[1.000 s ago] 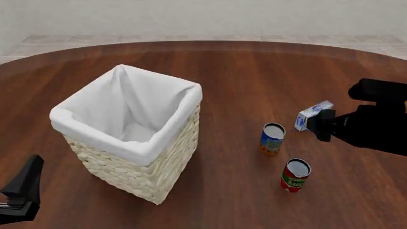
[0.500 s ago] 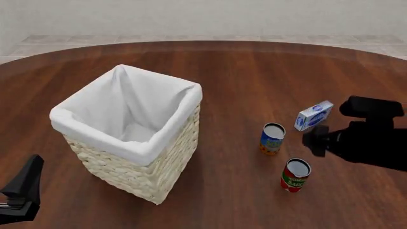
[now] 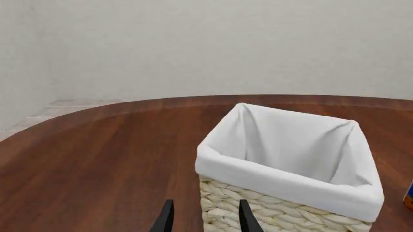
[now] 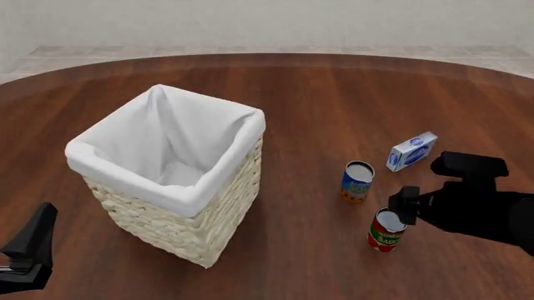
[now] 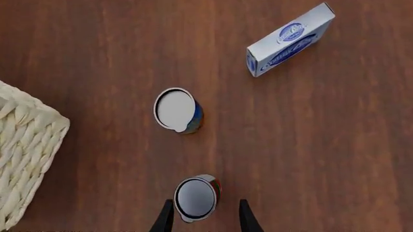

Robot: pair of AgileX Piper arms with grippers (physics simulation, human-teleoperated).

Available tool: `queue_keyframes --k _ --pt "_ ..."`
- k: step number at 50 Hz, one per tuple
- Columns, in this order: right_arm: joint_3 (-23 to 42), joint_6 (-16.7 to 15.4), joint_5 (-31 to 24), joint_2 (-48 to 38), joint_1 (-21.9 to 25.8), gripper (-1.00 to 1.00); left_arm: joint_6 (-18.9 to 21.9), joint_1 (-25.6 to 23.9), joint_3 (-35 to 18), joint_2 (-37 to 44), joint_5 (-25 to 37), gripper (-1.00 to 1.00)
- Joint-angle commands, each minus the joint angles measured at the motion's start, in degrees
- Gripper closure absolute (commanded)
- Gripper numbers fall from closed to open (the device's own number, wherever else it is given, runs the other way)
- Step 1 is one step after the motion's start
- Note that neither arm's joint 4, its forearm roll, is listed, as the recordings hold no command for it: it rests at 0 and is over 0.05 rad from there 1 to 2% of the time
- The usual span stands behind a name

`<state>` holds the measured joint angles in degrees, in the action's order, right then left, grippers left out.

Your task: Pick up the tomato sauce, and put it in the basket.

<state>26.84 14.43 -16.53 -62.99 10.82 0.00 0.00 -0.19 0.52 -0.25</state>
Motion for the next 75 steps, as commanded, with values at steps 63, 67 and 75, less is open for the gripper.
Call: queue_keyframes --k 63,67,75 --pt "-7.06 4.38 17.69 -14.52 3.78 -1.0 0.0 -0.01 0.0 -0.01 0.0 -1.0" --pt "-6.79 4.75 18.03 -15.2 4.41 -1.0 -0.01 0.0 0.0 -0.01 0.0 -1.0" --pt "-6.42 5.3 18.39 -15.3 4.99 1.0 0.01 0.0 0.0 0.0 0.0 -1.0"
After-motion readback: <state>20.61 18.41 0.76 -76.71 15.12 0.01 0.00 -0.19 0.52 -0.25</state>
